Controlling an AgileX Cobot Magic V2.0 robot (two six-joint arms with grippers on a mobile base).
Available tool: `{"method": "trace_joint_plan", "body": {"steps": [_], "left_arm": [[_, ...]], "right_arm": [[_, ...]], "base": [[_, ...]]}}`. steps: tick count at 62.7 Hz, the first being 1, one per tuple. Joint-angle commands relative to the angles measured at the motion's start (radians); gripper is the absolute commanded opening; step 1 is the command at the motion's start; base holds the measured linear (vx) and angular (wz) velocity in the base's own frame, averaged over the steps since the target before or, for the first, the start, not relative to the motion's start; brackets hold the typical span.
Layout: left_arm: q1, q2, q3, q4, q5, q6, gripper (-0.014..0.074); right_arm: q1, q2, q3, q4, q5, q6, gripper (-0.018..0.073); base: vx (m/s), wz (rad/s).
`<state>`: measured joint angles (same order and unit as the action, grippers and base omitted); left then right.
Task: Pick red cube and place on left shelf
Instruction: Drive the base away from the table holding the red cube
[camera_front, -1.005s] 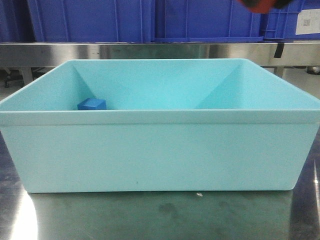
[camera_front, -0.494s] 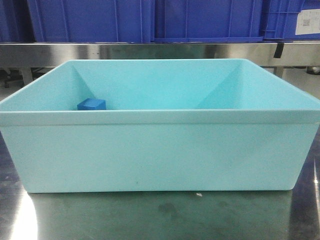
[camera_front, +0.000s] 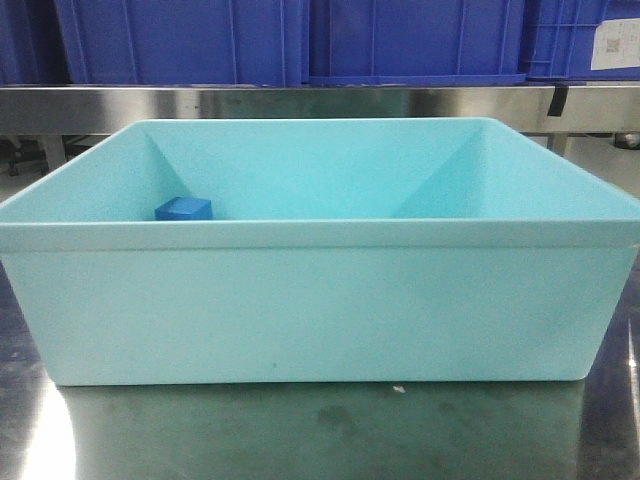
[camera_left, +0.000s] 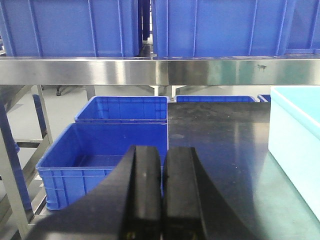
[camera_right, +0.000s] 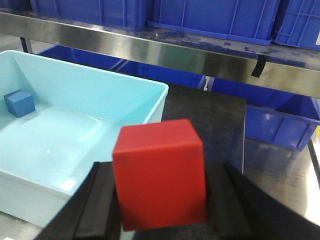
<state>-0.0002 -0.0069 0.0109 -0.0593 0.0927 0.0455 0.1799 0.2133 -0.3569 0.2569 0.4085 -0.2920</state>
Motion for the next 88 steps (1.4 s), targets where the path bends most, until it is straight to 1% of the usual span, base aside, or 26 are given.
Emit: {"method": "trace_joint_plan", "body": {"steps": [1, 41, 66, 88], "left_arm": [[-0.001, -0.013, 0.024, -0.007, -0.079, -0.006, 0.009], [-0.001, -0.013, 0.024, -0.007, -0.079, -0.006, 0.009], [-0.001, -0.013, 0.024, -0.007, -0.079, -0.006, 0.009], [-0.001, -0.013, 0.024, -0.007, -0.079, -0.006, 0.009]], "right_arm": [[-0.007, 0.007, -0.026, 0.005, -0.093, -0.001, 0.0023], [-0.007, 0.007, -0.026, 0.005, -0.09, -0.001, 0.0023], [-0.007, 0.007, -0.026, 0.005, -0.09, -0.001, 0.0023], [-0.007, 0.007, -0.026, 0.005, -0.09, -0.001, 0.0023]], "base": [[0.0, 0.0], [-0.02, 0.06], [-0.11, 0.42], [-0.1, 0.71]]}}
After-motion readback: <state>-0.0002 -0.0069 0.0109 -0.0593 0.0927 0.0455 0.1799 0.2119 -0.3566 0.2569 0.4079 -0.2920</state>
